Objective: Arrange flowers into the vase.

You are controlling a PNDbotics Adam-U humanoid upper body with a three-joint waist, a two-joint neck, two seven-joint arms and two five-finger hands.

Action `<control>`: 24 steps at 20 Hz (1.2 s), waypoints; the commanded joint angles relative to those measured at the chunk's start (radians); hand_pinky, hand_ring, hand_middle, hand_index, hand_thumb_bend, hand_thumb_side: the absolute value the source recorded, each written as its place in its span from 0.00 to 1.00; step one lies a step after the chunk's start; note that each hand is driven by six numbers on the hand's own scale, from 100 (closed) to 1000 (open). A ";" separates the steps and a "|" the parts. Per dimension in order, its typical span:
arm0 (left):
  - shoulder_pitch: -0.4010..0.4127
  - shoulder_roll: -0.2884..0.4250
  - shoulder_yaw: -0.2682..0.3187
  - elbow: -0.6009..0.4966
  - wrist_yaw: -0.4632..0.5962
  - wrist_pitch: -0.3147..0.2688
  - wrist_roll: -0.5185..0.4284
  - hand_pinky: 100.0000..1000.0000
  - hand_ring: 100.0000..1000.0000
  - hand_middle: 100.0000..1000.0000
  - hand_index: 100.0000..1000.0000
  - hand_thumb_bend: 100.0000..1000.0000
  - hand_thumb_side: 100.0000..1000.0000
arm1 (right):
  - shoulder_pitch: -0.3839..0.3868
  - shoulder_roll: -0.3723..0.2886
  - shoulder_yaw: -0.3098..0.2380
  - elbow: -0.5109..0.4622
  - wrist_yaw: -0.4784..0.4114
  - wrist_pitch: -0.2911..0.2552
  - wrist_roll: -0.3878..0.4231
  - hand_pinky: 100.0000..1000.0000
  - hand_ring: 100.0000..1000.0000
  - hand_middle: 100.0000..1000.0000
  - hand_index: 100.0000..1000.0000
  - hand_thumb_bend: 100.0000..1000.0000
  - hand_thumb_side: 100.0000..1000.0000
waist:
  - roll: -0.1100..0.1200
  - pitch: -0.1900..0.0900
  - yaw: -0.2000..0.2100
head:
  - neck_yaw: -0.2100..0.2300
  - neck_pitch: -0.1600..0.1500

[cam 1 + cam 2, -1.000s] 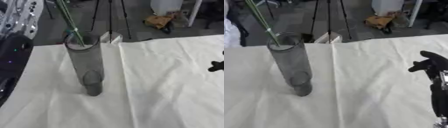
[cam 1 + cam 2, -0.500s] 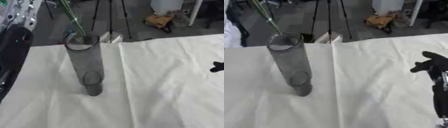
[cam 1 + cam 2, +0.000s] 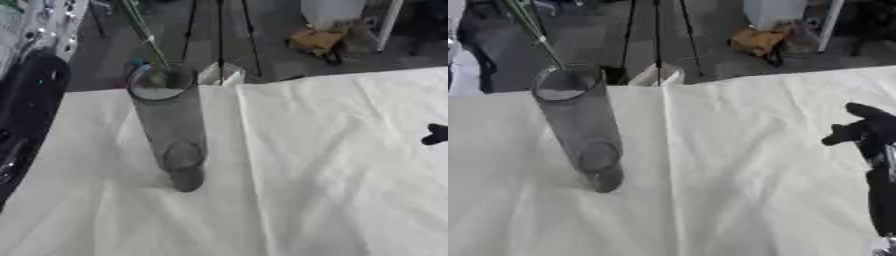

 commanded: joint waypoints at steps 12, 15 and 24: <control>0.009 0.010 0.017 0.020 -0.021 -0.054 -0.052 0.00 0.00 0.00 0.00 0.11 0.51 | -0.014 -0.005 -0.003 -0.019 0.010 -0.005 0.000 0.77 0.48 0.43 0.76 0.00 0.94 | 0.001 0.015 -0.005 | 0.000 -0.021; 0.016 0.013 0.016 0.019 -0.042 -0.064 -0.064 0.00 0.00 0.00 0.00 0.11 0.51 | -0.014 -0.004 -0.004 -0.019 0.011 -0.005 -0.001 0.77 0.48 0.43 0.76 0.00 0.94 | 0.001 0.017 -0.006 | -0.001 -0.022; 0.032 0.006 0.011 0.016 -0.039 -0.072 -0.086 0.00 0.00 0.00 0.00 0.10 0.51 | -0.015 -0.001 -0.005 -0.019 0.013 -0.006 -0.001 0.77 0.48 0.42 0.76 0.00 0.94 | -0.002 0.024 -0.008 | -0.001 -0.027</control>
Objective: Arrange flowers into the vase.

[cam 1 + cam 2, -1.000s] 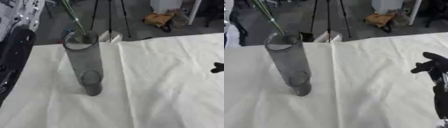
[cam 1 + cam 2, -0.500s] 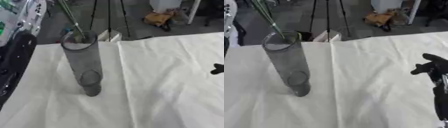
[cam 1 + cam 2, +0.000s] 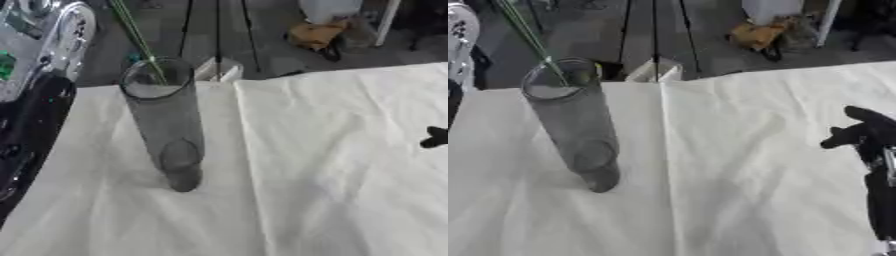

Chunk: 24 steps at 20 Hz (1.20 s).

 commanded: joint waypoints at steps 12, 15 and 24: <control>0.003 0.005 0.000 0.010 -0.025 -0.014 -0.030 0.00 0.00 0.00 0.00 0.11 0.52 | -0.012 -0.006 -0.007 -0.019 0.010 -0.004 0.000 0.77 0.48 0.42 0.76 0.00 0.94 | -0.004 0.006 -0.002 | 0.001 -0.018; 0.007 0.003 -0.001 0.019 -0.036 -0.015 -0.029 0.00 0.00 0.00 0.00 0.11 0.53 | -0.012 -0.005 -0.007 -0.019 0.011 -0.003 0.000 0.77 0.48 0.42 0.76 0.00 0.94 | -0.004 0.007 -0.001 | 0.000 -0.020; 0.013 -0.010 0.005 0.067 -0.085 -0.031 -0.008 0.00 0.00 0.00 0.00 0.17 0.55 | -0.012 -0.004 -0.008 -0.019 0.012 -0.003 0.002 0.77 0.48 0.42 0.76 0.00 0.94 | -0.005 0.009 -0.004 | 0.000 -0.022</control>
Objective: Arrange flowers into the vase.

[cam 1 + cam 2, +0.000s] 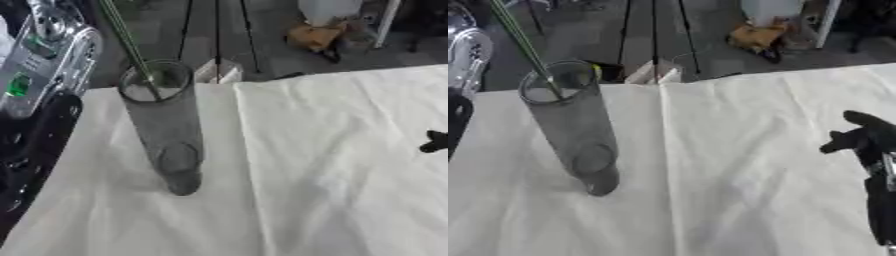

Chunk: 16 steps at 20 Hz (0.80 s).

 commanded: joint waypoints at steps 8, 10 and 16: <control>-0.008 0.000 0.017 0.067 0.022 -0.068 0.000 0.00 0.00 0.00 0.00 0.29 0.60 | -0.009 -0.004 -0.008 -0.019 0.005 -0.002 0.001 0.77 0.48 0.42 0.76 0.00 0.94 | -0.006 0.000 -0.002 | -0.001 -0.014; -0.007 -0.001 0.018 0.076 0.025 -0.078 -0.008 0.00 0.00 0.00 0.00 0.30 0.60 | -0.010 -0.003 -0.008 -0.019 0.006 -0.002 0.001 0.77 0.48 0.42 0.76 0.00 0.94 | -0.007 0.000 -0.001 | -0.001 -0.015; -0.001 0.003 0.018 0.097 0.004 -0.088 -0.003 0.00 0.00 0.00 0.03 0.33 0.64 | -0.009 -0.002 -0.010 -0.019 0.008 -0.001 0.000 0.77 0.48 0.42 0.76 0.00 0.94 | -0.008 0.002 0.000 | -0.002 -0.016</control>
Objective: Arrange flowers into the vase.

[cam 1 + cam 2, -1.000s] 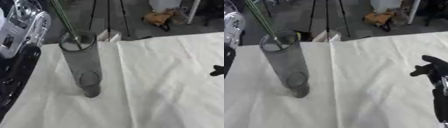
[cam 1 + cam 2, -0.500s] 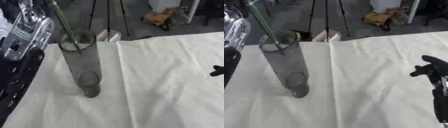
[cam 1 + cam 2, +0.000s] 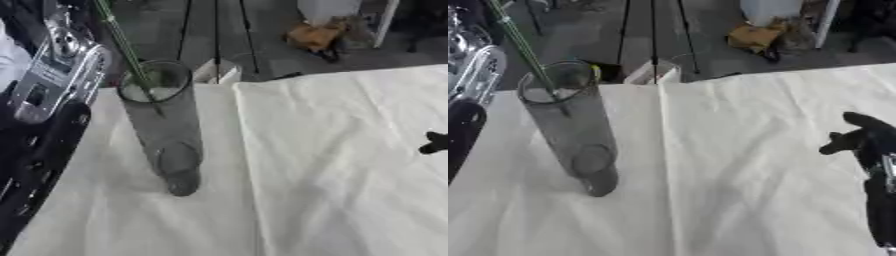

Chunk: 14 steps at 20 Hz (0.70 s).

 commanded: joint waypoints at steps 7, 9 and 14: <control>-0.002 0.021 0.016 0.023 -0.115 -0.013 0.009 0.00 0.00 0.00 0.07 0.23 0.70 | -0.009 -0.007 -0.010 -0.019 0.008 0.000 0.000 0.78 0.48 0.42 0.76 0.00 0.94 | -0.009 -0.002 0.002 | -0.002 -0.010; 0.001 0.021 0.015 0.028 -0.134 -0.005 0.015 0.00 0.00 0.00 0.10 0.22 0.71 | -0.008 -0.007 -0.010 -0.019 0.008 0.000 -0.001 0.78 0.48 0.42 0.76 0.00 0.94 | -0.010 -0.004 0.003 | -0.001 -0.006; 0.006 0.027 0.014 0.035 -0.190 0.008 0.021 0.00 0.00 0.00 0.14 0.19 0.69 | -0.009 -0.008 -0.011 -0.019 0.006 0.000 -0.001 0.78 0.48 0.42 0.76 0.00 0.94 | -0.011 -0.008 0.009 | -0.001 -0.003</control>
